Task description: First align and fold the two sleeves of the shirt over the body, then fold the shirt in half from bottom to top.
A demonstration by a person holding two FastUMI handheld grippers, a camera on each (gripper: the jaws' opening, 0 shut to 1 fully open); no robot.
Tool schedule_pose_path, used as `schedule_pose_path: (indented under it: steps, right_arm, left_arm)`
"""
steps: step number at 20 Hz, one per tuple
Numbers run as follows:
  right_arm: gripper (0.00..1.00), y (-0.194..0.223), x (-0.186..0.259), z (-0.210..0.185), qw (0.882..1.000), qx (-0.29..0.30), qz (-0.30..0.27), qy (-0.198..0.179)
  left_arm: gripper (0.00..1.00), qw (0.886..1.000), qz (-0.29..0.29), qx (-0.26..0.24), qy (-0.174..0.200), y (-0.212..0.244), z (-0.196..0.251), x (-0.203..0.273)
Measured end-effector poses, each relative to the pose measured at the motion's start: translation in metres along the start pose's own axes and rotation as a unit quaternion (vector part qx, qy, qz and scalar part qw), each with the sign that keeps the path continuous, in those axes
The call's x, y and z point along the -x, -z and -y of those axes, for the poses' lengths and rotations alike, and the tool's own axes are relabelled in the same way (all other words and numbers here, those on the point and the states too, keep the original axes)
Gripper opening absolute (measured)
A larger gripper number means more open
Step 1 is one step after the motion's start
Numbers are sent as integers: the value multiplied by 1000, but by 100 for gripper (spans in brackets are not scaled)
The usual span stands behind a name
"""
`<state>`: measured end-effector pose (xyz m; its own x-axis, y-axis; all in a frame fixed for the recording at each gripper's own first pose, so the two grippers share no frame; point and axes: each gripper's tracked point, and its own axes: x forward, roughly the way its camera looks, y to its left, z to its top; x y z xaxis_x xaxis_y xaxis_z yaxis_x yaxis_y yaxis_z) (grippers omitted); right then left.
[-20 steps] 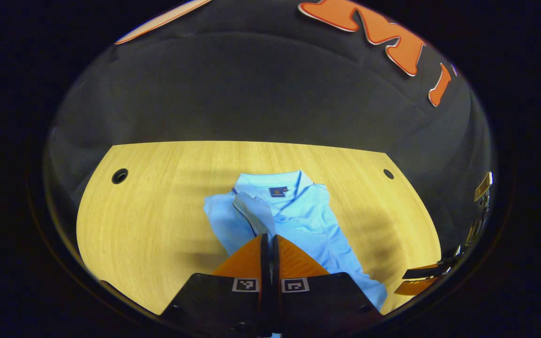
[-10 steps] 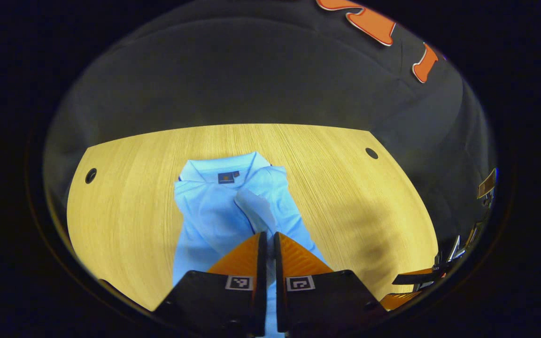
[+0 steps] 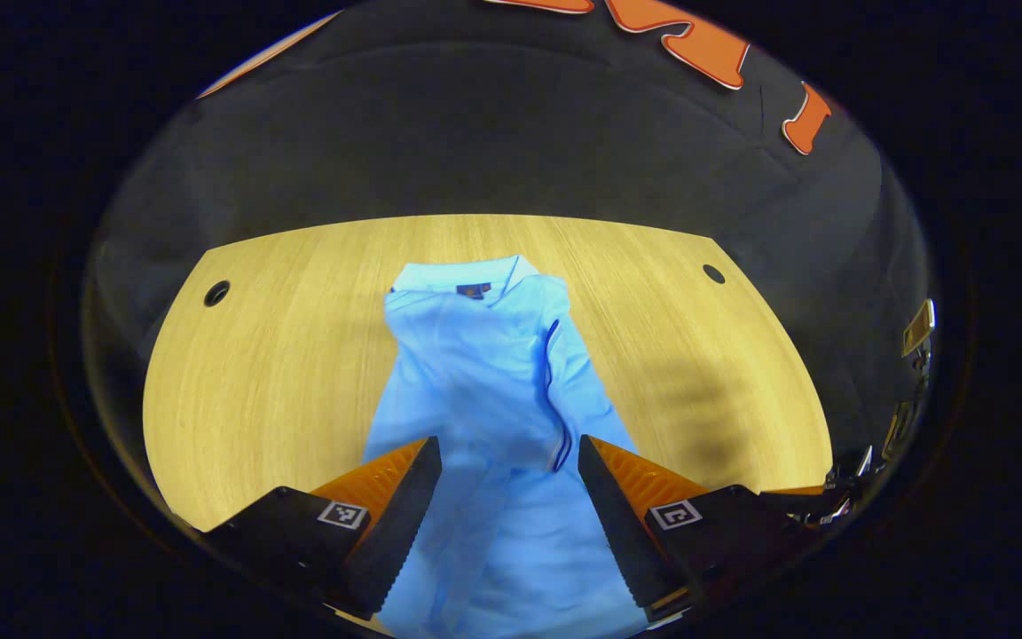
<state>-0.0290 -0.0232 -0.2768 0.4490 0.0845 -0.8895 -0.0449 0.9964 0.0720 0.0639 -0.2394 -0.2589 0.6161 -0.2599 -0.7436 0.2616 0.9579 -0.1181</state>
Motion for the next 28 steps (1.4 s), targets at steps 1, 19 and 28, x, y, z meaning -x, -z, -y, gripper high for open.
schedule_pose_path:
  steps: [1,19,28]
  right_arm:
    - [99,6,0,-1,1000,9,-6,6]
    - [99,187,18,-9,970,118,-191,89]
    - [98,208,14,-6,954,174,-202,138]
  left_arm:
    - [99,1000,-9,1,-8,17,-10,10]
    - [99,976,-206,43,-45,277,-57,106]
    - [95,973,-220,5,-71,291,-60,100]
